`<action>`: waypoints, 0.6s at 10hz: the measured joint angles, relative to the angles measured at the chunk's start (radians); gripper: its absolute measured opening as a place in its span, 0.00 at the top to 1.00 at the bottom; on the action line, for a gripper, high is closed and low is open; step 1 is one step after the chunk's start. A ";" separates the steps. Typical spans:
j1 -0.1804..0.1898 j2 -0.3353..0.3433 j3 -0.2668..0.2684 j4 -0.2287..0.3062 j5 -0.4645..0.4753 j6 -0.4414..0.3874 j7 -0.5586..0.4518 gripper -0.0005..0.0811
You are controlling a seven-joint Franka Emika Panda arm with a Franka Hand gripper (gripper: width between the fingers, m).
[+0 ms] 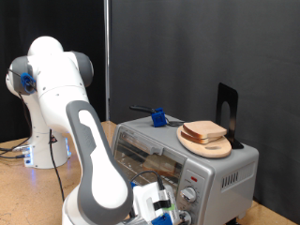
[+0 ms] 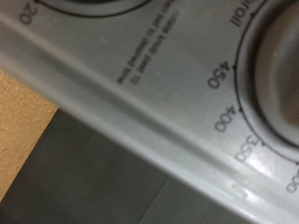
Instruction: Make a piece of toast with the oven
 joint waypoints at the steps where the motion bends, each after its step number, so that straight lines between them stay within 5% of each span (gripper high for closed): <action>1: 0.000 -0.014 0.000 -0.022 0.009 0.017 0.009 0.99; 5: -0.003 -0.037 0.000 -0.068 0.042 0.044 0.018 0.99; 6: -0.005 -0.038 0.000 -0.071 0.042 0.044 0.018 0.87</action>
